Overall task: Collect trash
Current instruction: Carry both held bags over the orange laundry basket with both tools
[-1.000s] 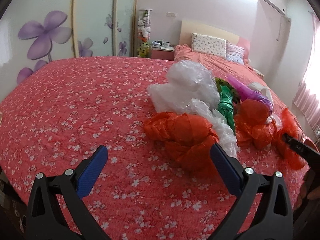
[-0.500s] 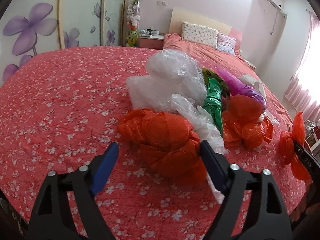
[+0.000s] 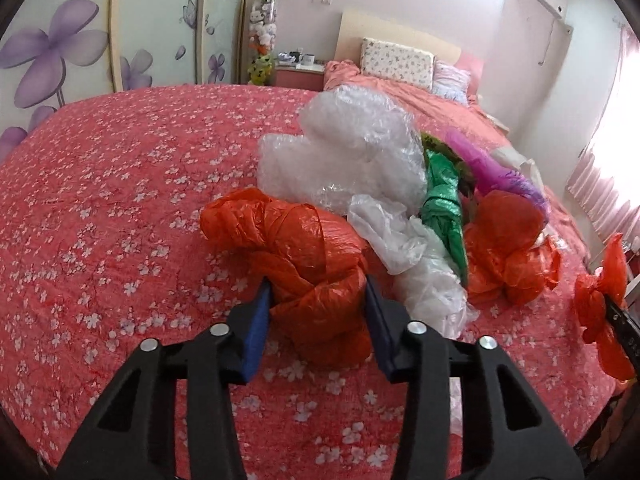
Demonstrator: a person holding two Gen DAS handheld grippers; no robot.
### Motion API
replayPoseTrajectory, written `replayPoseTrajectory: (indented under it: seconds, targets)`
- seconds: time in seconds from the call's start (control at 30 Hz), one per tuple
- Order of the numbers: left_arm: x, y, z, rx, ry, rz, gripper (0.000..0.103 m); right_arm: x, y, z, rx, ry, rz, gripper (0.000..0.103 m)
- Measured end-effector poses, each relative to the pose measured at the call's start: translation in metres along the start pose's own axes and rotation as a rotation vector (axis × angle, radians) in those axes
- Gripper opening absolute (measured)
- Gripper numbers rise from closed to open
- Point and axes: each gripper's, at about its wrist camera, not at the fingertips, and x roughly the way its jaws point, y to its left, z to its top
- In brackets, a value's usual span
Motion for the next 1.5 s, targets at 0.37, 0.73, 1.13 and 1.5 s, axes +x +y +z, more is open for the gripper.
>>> replayPoseTrajectory:
  seconds: [0.37, 0.73, 1.13, 1.5]
  targets:
    - [-0.051, 0.019, 0.010, -0.036, -0.091, -0.004, 0.041, -0.028, -0.002, 0.011, 0.003, -0.057, 0.017, 0.018]
    - [-0.083, -0.072, 0.021, 0.114, -0.136, -0.159, 0.041, -0.057, -0.040, 0.020, 0.025, -0.105, -0.002, 0.018]
    - [-0.061, -0.225, 0.001, 0.291, -0.069, -0.430, 0.041, -0.068, -0.146, 0.016, 0.141, -0.107, -0.111, 0.018]
    - [-0.035, -0.324, -0.029, 0.427, 0.005, -0.603, 0.041, -0.058, -0.236, 0.009, 0.270, -0.102, -0.168, 0.019]
